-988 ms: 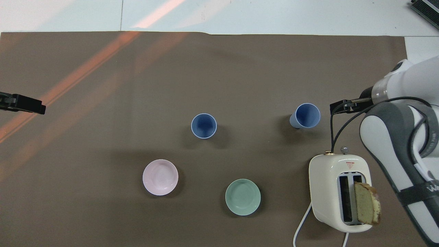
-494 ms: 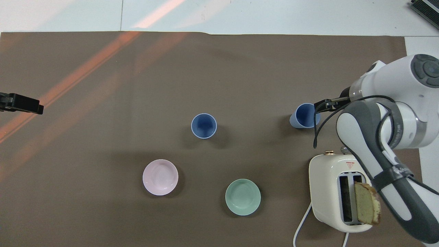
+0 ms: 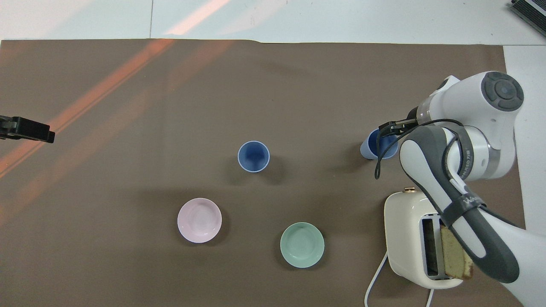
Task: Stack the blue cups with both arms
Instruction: 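Reach the right gripper to the other blue cup and grasp it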
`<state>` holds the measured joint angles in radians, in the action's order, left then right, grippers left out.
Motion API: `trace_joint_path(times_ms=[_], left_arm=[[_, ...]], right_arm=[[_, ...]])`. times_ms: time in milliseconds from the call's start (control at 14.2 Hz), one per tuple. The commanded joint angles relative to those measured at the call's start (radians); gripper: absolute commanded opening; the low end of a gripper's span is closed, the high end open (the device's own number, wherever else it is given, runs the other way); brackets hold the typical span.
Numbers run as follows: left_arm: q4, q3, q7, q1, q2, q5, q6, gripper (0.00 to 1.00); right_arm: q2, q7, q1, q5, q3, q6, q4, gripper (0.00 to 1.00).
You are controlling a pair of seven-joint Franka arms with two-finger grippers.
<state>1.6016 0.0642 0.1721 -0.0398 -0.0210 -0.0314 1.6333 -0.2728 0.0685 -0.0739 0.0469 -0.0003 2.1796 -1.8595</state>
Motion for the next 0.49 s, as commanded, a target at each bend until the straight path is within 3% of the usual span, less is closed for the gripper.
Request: trace_joint_path(times_ms=[0, 71, 424], left_arm=[[-0.002, -0.01, -0.011, 0.006, 0.012, 0.013, -0.021, 1.0], [-0.003, -0.01, -0.011, 0.006, 0.012, 0.013, -0.023, 1.0], [-0.002, -0.01, -0.013, 0.011, 0.027, 0.013, -0.043, 1.0]], right_arm=[[0.006, 0.019, -0.007, 0.019, -0.001, 0.009, -0.004, 0.11], [0.004, 0.02, -0.007, 0.019, -0.001, 0.009, -0.004, 0.0], [-0.002, 0.019, -0.016, 0.018, 0.0, -0.003, 0.002, 0.0]])
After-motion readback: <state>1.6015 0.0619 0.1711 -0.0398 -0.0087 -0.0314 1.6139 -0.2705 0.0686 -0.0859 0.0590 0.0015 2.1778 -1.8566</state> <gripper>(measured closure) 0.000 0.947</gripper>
